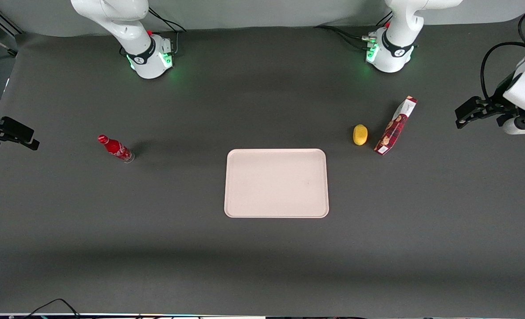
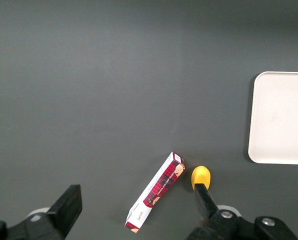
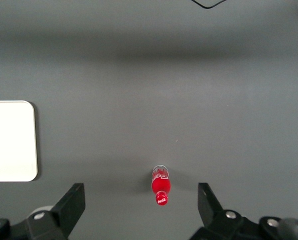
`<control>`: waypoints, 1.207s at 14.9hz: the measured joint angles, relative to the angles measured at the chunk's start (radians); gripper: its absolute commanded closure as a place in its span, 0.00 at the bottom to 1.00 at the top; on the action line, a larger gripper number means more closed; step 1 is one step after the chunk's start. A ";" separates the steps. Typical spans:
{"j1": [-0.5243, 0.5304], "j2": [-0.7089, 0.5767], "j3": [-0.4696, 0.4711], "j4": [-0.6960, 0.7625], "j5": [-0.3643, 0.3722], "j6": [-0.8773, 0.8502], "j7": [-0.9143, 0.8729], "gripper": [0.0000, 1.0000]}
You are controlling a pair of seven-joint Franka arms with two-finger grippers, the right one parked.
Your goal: Place red cookie box on tray
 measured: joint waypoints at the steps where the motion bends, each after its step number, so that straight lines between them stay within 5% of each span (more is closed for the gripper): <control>1: 0.000 0.000 0.000 0.000 0.000 0.000 0.000 0.00; 18: 0.000 -0.006 0.001 -0.003 -0.001 -0.120 0.088 0.00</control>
